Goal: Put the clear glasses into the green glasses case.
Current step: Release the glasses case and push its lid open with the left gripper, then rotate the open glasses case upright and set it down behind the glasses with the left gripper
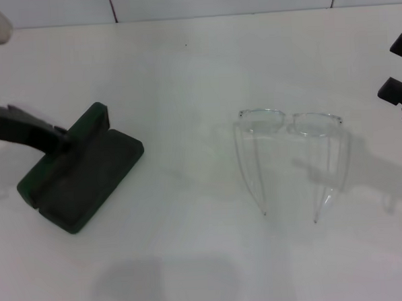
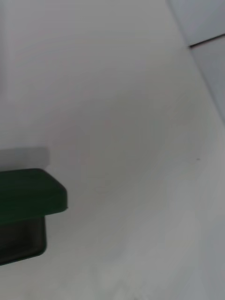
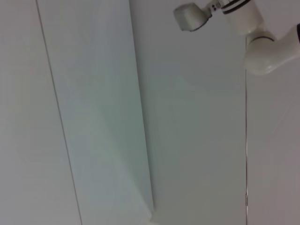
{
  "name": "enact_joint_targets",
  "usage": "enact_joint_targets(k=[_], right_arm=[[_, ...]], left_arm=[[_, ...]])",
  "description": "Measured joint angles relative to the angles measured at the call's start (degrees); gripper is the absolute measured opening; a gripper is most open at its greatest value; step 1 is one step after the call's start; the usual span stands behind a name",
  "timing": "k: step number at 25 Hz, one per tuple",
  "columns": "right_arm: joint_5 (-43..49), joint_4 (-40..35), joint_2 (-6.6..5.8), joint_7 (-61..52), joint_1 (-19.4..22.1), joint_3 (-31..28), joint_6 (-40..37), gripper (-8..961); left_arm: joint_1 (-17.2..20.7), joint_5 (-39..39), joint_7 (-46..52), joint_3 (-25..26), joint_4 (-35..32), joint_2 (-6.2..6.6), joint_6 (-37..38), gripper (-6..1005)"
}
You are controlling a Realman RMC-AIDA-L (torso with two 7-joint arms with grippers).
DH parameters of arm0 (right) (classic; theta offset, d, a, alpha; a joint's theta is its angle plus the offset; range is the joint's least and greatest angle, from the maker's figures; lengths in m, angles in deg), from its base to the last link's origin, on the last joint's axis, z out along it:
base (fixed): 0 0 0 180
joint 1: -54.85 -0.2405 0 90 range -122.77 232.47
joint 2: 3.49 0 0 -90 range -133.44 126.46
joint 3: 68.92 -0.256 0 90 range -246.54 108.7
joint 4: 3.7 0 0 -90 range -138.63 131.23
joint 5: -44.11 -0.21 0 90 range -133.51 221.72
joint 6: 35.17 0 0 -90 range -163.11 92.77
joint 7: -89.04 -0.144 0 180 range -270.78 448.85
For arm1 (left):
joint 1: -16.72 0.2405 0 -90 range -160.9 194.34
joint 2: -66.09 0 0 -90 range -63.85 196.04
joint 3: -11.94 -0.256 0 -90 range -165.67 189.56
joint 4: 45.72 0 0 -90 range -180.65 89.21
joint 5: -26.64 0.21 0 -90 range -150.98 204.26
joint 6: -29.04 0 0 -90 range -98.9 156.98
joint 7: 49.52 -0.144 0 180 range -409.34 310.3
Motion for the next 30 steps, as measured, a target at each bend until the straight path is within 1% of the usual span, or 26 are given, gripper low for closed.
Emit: enact_joint_targets(k=[4,7,14,17,21,24,25,26,30], right_arm=[[-0.09,0.22,0.03,0.54,0.26,-0.28,-0.25,779],[-0.37,0.56,-0.06,0.85,0.41,-0.56,-0.44,779],[-1.85,0.6,-0.22,1.53,1.42,-0.88,-0.77,780],[-2.67,0.79,-0.28,2.26,2.29,-2.77,-2.56,780],[-2.82,2.02,-0.48,3.48,3.49,-7.9,-6.34,780],[-2.83,2.16,-0.66,3.64,5.14,-10.72,-8.26,780],[-2.83,2.19,-0.7,3.64,5.72,-11.3,-8.63,779],[-2.84,2.22,-0.72,3.65,6.15,-11.77,-8.91,779],[-2.9,2.74,-0.78,4.16,7.66,-12.63,-9.79,780]], left_arm=[[1.04,-0.28,-0.15,-2.95,-4.88,0.01,-0.01,243],[1.71,-0.37,-0.27,-6.64,-8.16,0.02,-0.02,217],[1.59,-1.79,-0.77,-13.77,-12.12,0.0,-0.04,209],[0.75,-2.37,-1.77,-17.55,-12.72,0.0,-0.17,209],[-0.99,-2.78,-3.28,-21.42,-12.55,-0.03,-0.69,210],[-2.72,-2.82,-5.65,-24.08,-11.98,-0.05,-0.79,210],[-2.72,-2.82,-5.65,-24.08,-11.98,-0.05,-0.79,210],[-4.46,-3.61,-9.15,-25.94,-10.86,-0.06,-0.88,210],[-6.01,-6.43,-14.1,-26.26,-8.84,-0.07,-1.14,210]])
